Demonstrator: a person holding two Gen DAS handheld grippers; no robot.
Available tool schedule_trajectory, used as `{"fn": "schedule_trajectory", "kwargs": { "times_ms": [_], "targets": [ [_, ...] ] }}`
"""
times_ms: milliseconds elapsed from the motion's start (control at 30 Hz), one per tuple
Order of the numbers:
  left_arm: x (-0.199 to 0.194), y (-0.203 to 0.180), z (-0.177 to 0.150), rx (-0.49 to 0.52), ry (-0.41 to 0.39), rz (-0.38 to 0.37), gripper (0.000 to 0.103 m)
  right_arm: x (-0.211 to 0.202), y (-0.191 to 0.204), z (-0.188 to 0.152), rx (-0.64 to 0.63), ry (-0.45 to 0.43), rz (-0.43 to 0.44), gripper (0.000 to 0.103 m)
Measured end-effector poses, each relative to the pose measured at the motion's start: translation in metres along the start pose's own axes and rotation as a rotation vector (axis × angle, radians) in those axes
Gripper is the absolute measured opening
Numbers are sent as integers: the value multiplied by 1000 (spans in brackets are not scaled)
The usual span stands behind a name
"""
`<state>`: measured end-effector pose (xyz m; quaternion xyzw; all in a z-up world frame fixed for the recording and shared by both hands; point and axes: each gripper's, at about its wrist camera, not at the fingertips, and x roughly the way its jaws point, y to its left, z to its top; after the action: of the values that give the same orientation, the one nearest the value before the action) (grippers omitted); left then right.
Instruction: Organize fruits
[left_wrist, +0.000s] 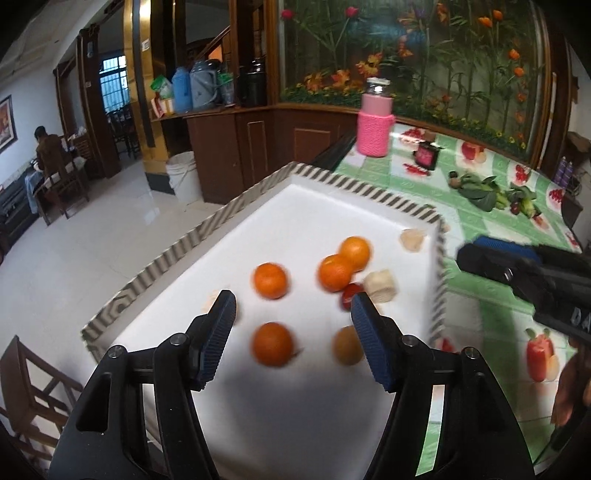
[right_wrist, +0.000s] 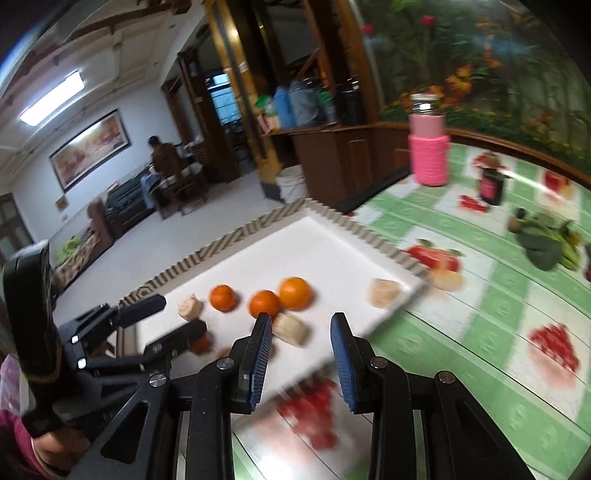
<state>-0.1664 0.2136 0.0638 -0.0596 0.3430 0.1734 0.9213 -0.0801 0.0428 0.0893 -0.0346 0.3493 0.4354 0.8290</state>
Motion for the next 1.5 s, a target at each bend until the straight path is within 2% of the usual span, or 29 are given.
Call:
{"fn": "schedule_trajectory", "kwargs": {
  "times_ms": [167,300,433,633,833,933,1067,1267,1500],
  "targets": [
    [-2,-42,6,55,-12,-66,65,-32,-22,-22,34,-7,-114,32],
    [-3,-77,9,100,-15,-129,65,-52,-51,-41,92,-3,-167,32],
    [3,-112,10,133,14,-204,65,-64,-82,-65,162,31,-241,32],
    [12,-160,8,210,57,-275,65,-87,-121,-86,246,35,-310,32],
    [21,-187,9,244,82,-317,65,-110,-162,-98,325,35,-386,32],
    [28,-193,12,238,109,-336,65,-117,-178,-99,347,38,-415,32],
    [28,-185,14,218,104,-334,65,-127,-192,-101,373,25,-427,32],
    [15,-143,11,182,80,-334,65,-127,-194,-103,382,19,-412,32],
    [14,-111,11,141,91,-279,65,-113,-192,-96,375,25,-384,33]
  ]
}}
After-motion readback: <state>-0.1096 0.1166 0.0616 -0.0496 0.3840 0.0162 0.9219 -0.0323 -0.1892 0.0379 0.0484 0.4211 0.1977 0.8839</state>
